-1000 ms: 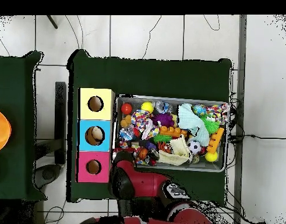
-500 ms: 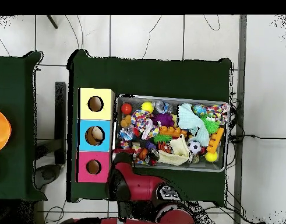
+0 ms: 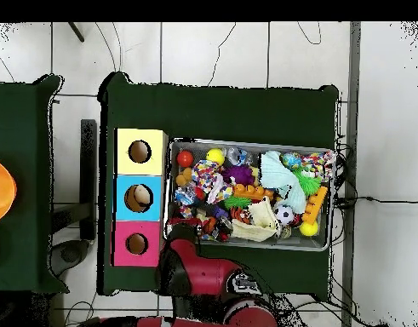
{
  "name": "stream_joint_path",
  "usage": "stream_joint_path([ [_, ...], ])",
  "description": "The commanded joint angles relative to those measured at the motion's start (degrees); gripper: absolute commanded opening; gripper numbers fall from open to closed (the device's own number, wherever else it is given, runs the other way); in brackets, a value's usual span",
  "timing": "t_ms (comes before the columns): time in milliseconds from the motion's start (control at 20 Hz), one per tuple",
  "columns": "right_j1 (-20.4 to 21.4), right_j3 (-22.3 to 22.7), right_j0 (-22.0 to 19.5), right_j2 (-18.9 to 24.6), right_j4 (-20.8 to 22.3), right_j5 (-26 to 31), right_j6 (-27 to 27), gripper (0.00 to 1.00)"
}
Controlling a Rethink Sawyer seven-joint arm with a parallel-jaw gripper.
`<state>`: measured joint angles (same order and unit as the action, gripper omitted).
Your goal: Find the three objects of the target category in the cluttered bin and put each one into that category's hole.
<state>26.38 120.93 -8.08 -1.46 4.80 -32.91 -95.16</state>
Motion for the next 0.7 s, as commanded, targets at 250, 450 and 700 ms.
stream_joint_path([
  [250, -2.95, -4.85, -2.87, 3.53, -0.03, -11.1, -16.6, 1.0],
  [450, -4.21, -4.95, -4.43, 5.56, 2.02, -15.44, -18.66, 1.0],
  [700, -3.58, -4.1, -4.41, 6.93, 2.45, -15.99, -18.32, 1.0],
])
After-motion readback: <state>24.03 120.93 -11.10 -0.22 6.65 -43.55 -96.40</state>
